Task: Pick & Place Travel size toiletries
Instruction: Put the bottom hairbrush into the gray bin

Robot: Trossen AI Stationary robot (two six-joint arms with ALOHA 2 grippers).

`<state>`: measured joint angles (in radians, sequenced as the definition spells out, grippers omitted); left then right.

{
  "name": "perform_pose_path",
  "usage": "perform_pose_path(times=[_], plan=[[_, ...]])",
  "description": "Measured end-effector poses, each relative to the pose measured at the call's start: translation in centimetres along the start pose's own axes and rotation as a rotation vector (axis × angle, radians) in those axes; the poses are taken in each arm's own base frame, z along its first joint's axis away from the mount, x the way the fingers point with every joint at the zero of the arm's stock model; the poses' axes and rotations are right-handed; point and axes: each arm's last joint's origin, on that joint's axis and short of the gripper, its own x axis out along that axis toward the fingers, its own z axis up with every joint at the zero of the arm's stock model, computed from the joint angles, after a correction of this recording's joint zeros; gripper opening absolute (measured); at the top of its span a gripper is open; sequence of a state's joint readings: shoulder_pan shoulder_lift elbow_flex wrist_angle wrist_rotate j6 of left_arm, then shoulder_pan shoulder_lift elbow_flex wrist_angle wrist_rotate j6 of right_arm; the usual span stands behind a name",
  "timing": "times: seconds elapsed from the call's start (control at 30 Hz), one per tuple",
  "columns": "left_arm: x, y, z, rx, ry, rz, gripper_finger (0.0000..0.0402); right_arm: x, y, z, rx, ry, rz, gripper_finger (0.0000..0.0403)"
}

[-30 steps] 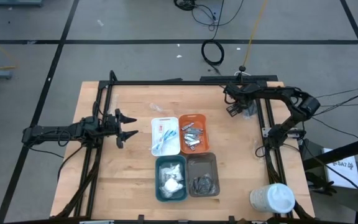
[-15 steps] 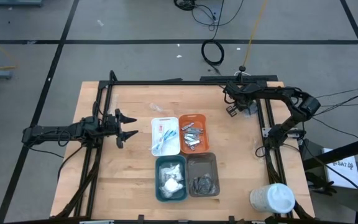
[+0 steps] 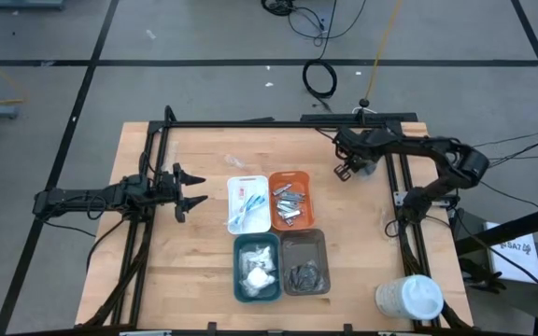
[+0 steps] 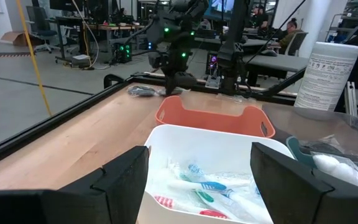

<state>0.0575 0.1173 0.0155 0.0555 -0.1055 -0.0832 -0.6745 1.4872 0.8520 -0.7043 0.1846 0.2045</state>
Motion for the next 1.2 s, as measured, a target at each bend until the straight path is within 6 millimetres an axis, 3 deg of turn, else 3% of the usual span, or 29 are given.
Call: perform_pose_path(times=[0.33,0.73,0.97,1.2], plan=[[0.0,0.0,0.0,0.000,0.000,0.000,0.0273,-3.3,2.9,-0.4,-0.080,-0.161,0.235,0.0001],[0.0,0.0,0.0,0.000,0.000,0.000,0.0274,-10.5,5.0,-2.9,-0.189,-0.534,0.433,0.0001],[0.0,0.0,0.0,0.000,0.000,0.000,0.0273,-14.1,7.7,-4.9,-0.344,-0.667,0.756,0.0000],[0.0,0.0,0.0,0.000,0.000,0.000,0.0273,-15.8,11.7,-7.5,-0.528,-0.646,1.025,0.0000]])
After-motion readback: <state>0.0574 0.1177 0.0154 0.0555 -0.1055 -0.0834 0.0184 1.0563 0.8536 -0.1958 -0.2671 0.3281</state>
